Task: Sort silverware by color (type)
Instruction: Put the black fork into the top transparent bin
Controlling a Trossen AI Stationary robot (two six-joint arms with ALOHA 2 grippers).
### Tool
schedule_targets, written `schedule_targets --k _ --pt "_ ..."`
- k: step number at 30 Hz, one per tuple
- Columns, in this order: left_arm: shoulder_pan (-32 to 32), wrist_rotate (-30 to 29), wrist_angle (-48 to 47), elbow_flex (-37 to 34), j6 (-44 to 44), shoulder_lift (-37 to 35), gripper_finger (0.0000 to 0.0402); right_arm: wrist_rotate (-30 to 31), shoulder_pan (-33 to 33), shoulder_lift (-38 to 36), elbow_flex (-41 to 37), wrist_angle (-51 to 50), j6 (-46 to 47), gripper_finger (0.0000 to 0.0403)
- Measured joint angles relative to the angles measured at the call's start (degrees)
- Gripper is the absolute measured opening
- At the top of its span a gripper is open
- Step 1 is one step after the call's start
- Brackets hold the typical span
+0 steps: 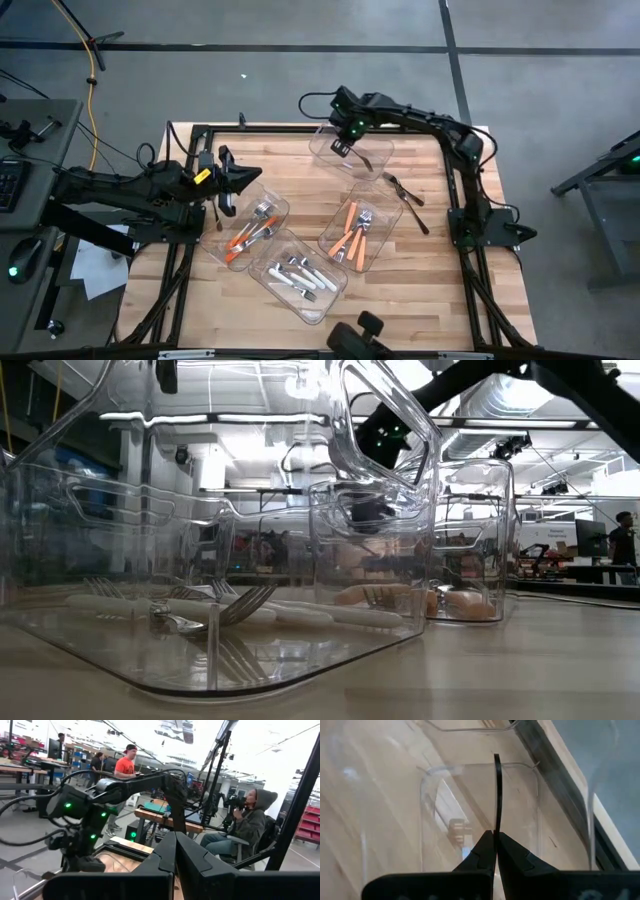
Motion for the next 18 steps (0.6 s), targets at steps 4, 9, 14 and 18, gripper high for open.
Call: schedule_targets --k 4,9,14,18 --pt "0.0 0.0 0.0 0.0 0.1 0.0 0.0000 -0.3 -0.4 2.3 1.3 -0.3 1.8 0.0000" --pt "0.0 -0.1 0.0 0.0 1.1 0.0 0.0000 -0.2 -1.0 2.9 1.4 0.4 3.6 0.0000" --pt "0.0 -0.2 0.0 0.0 1.5 0.0 0.0000 -0.2 -0.9 2.9 1.4 0.4 3.6 0.0000" --pt "0.0 -1.2 0.0 0.0 1.6 0.0 0.0000 -0.3 -0.9 2.9 1.4 0.5 3.5 0.0000"
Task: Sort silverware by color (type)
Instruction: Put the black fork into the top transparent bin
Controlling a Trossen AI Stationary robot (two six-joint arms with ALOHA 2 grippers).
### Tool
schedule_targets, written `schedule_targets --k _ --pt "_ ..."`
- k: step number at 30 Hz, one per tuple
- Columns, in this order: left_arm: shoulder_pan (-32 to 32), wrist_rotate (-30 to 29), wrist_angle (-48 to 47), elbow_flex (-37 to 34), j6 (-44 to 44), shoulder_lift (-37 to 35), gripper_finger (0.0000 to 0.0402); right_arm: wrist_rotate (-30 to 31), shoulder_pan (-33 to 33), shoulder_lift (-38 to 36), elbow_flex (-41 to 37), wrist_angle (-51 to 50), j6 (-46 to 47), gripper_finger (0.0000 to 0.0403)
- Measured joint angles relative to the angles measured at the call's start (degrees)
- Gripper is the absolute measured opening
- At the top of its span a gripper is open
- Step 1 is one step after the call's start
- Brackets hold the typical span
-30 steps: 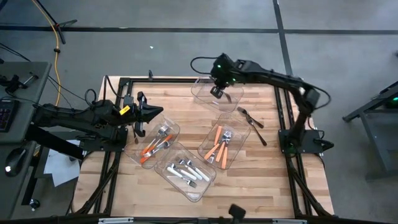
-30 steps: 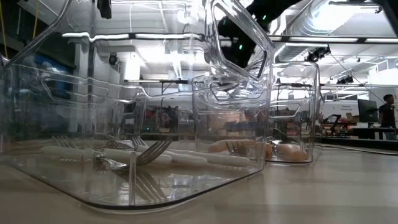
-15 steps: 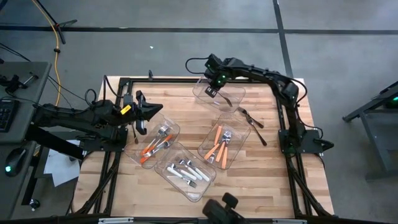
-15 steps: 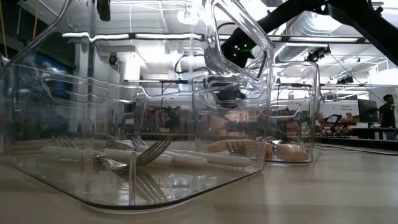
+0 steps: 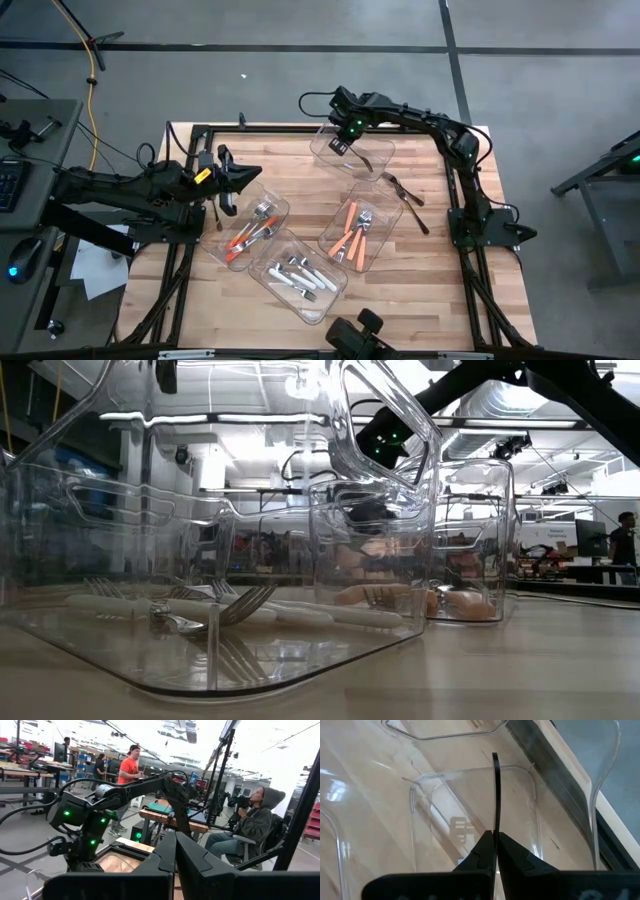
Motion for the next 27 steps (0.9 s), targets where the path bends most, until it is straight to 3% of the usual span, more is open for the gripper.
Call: schedule_targets --k 5,12,17,27 --pt "0.0 -0.3 0.0 0.0 0.0 0.0 0.0000 -0.1 0.0 0.0 0.0 0.0 0.0 0.0019" --pt "0.0 -0.3 0.0 0.0 0.0 0.0 0.0000 -0.5 0.1 0.0 0.0 -1.0 0.0 0.0114" --pt "0.0 -0.3 0.0 0.0 0.0 0.0 0.0000 -5.6 -0.1 -0.2 0.0 -1.9 -1.0 0.0161" --pt "0.0 -0.3 0.0 0.0 0.0 0.0 0.0000 -11.0 0.2 -10.8 -0.3 -8.1 -3.7 0.0166"
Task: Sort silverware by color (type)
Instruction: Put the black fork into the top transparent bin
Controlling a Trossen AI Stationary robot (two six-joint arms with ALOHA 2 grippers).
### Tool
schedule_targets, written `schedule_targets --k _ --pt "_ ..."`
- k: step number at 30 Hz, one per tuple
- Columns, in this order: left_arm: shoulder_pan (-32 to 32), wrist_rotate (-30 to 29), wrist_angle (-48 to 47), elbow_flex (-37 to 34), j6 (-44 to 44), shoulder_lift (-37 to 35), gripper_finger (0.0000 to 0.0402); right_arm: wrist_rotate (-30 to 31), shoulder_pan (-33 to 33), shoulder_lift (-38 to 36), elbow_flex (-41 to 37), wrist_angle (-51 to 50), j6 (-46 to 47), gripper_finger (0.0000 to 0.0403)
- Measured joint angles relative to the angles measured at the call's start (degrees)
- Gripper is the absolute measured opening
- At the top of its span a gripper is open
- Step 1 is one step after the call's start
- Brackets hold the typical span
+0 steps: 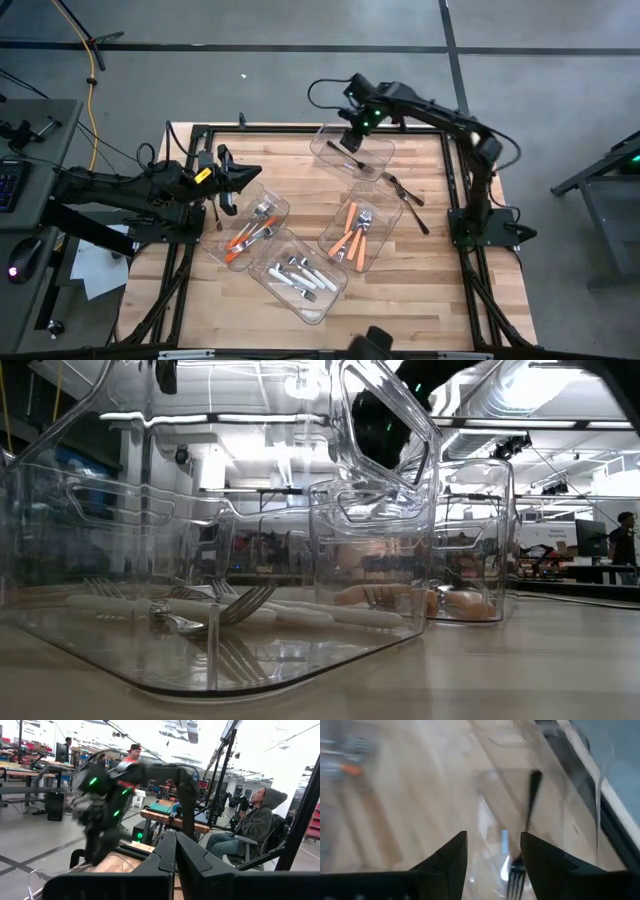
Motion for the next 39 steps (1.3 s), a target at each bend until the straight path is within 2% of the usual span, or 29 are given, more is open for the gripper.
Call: schedule_targets --k 4,7,14,20,22,26,36,39 --pt "0.0 0.0 -0.1 0.0 0.0 0.0 0.0000 -0.5 1.6 -8.3 -4.6 2.9 -0.9 0.0160" --pt "0.0 0.0 -0.3 0.0 0.4 0.0 0.0000 -0.3 2.7 -16.2 -12.6 9.3 1.7 0.0155" --pt "0.2 0.0 -0.4 0.0 1.4 0.0 0.0000 -0.8 8.8 -37.2 -37.6 32.8 15.9 0.0154" --pt "1.1 0.0 -0.4 0.0 1.5 0.0 0.0000 1.1 16.5 -50.0 -52.6 55.3 23.9 0.0154" --pt "1.3 0.0 -0.4 0.0 1.4 0.0 0.0000 3.8 18.5 -52.5 -55.8 60.4 24.9 0.0154" --pt "1.3 0.0 -0.4 0.0 1.5 0.0 0.0000 8.6 20.6 -55.0 -59.0 64.0 25.2 0.0154" --pt "1.3 0.0 -0.4 0.0 1.4 0.0 0.0000 9.6 20.9 -55.3 -59.3 65.1 24.2 0.0154" --pt "1.3 0.0 -0.4 0.0 1.4 0.0 0.0001 11.8 20.8 -55.3 -59.2 62.8 24.2 0.0154"
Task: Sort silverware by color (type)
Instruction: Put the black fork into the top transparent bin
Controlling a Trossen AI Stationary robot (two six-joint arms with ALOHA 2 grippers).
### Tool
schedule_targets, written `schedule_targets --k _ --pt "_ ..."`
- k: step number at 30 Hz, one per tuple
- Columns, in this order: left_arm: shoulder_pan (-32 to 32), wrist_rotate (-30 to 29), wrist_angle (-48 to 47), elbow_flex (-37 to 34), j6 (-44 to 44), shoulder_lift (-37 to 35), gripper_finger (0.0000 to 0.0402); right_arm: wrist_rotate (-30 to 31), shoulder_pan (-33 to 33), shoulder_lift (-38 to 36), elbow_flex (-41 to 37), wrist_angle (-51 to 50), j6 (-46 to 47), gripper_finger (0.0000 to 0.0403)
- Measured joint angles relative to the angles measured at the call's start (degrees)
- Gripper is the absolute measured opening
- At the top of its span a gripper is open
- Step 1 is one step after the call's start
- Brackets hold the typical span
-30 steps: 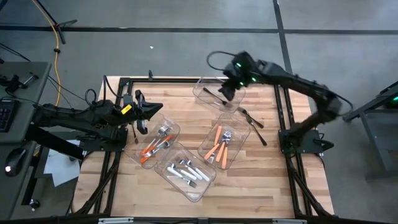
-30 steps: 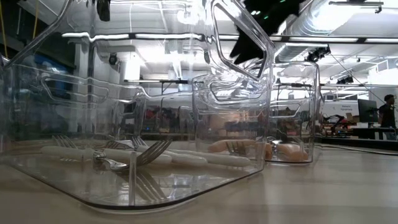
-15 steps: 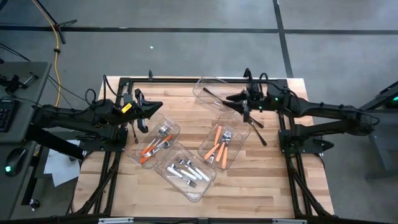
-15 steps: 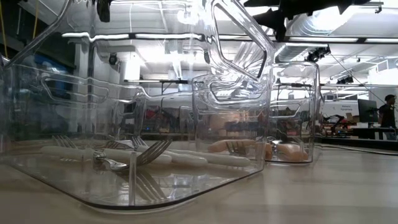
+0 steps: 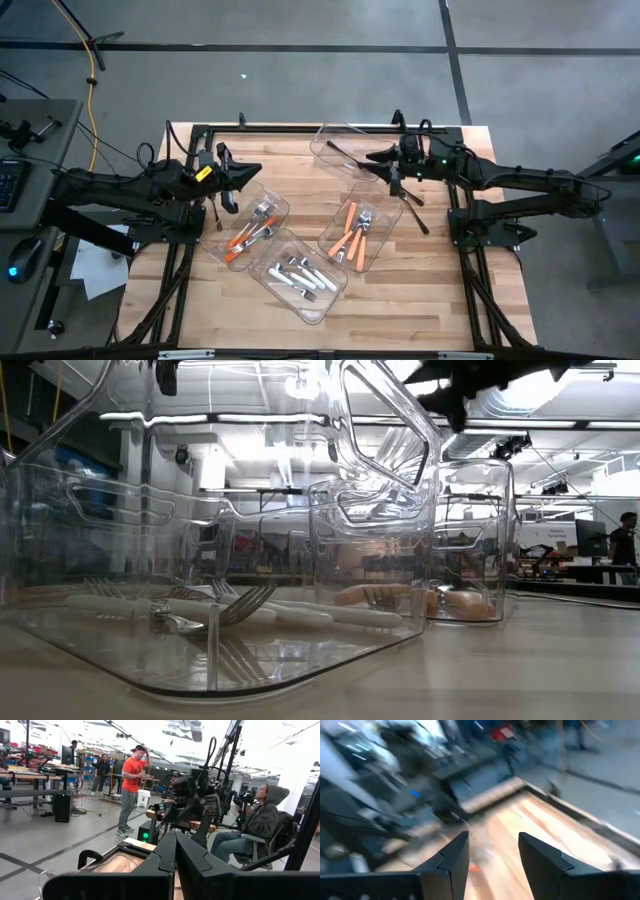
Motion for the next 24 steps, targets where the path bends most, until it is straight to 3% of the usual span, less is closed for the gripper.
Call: schedule_targets --k 2,10,13,18,24 --pt "0.0 0.0 0.0 0.0 0.0 0.0 0.0001 3.2 -0.8 0.0 1.7 -7.7 1.1 0.0154" --pt "0.0 0.0 0.0 0.0 0.0 0.0 0.0001 20.2 -7.7 0.0 13.7 -54.7 13.0 0.0154" --pt "0.0 0.0 0.0 0.0 0.0 0.0 0.0001 21.5 -10.5 0.0 14.1 -65.5 18.6 0.0154" --pt "0.0 0.0 0.0 0.0 0.0 0.0 0.0001 17.0 -12.8 0.5 9.4 -71.4 25.0 0.0154" --pt "0.0 0.0 0.0 0.0 0.0 0.0 0.0001 7.1 -12.9 0.4 -3.7 -62.0 28.5 0.0154"
